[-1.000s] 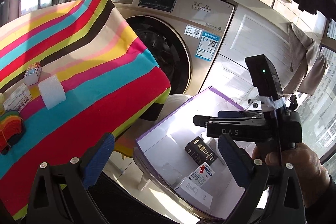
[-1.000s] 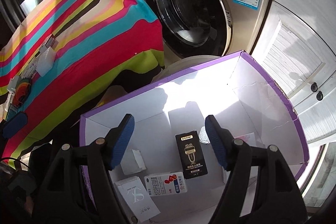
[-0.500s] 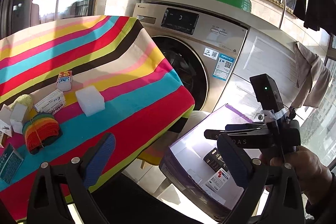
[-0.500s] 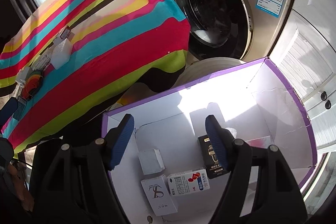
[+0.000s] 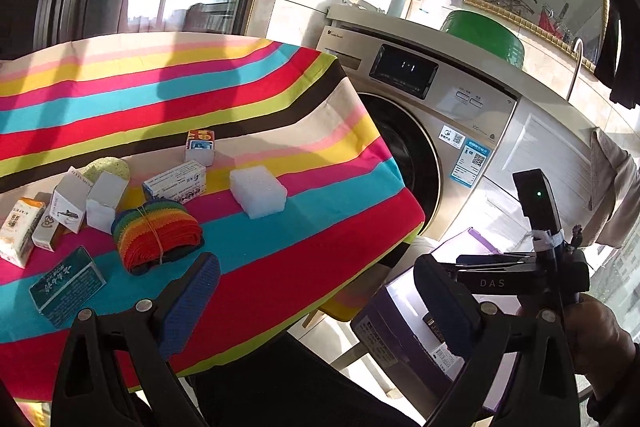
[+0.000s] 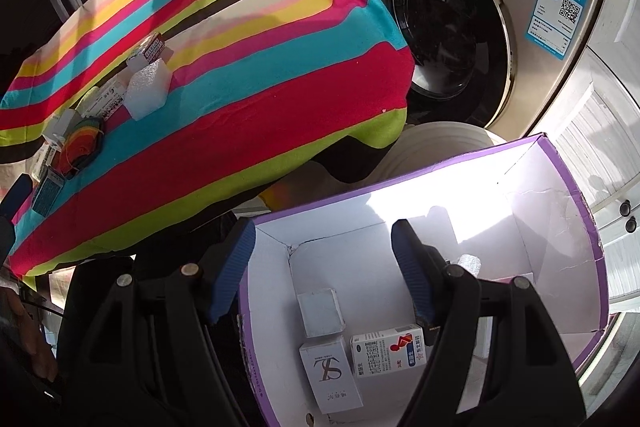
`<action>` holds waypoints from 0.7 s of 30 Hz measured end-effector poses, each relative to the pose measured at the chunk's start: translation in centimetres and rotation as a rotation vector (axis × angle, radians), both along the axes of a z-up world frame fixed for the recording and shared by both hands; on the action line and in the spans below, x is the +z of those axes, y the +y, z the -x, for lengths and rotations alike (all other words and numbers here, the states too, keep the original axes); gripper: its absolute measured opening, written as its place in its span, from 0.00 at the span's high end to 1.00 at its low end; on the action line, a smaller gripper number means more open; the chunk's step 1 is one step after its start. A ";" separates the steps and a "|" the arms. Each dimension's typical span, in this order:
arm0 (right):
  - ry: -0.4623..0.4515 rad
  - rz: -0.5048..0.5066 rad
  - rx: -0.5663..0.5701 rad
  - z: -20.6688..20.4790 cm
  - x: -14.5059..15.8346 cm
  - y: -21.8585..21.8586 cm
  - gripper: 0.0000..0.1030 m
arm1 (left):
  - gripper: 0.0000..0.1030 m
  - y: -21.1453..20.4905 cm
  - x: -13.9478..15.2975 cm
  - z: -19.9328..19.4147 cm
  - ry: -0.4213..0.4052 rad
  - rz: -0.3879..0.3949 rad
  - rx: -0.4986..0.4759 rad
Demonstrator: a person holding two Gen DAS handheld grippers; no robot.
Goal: Organize objects
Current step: 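Move both tools back over the striped table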
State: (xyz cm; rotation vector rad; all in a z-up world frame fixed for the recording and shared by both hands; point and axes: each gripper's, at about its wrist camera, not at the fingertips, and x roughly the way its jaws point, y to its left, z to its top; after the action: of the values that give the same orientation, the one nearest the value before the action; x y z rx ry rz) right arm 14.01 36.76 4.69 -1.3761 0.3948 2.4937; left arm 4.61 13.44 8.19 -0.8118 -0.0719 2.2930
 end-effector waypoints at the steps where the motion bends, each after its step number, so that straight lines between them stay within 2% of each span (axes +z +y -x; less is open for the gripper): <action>1: 0.000 -0.001 0.007 0.1 0.0 -0.3 0.28 | 0.04 -0.6 -0.1 0.1 -0.002 -0.002 0.016; 12: 0.008 -0.002 0.055 1.6 0.3 -2.4 0.28 | 0.04 -7.6 -0.9 1.3 -0.032 -0.039 0.227; 21: 0.014 -0.009 0.121 3.3 0.5 -4.7 0.26 | 0.06 -11.8 -1.6 2.0 -0.045 -0.051 0.346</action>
State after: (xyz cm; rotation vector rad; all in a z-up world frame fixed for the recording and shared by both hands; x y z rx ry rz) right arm 10.73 32.06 5.18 -1.4196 0.3118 2.5990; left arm 2.65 1.66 6.63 -0.8804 -0.3120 2.5821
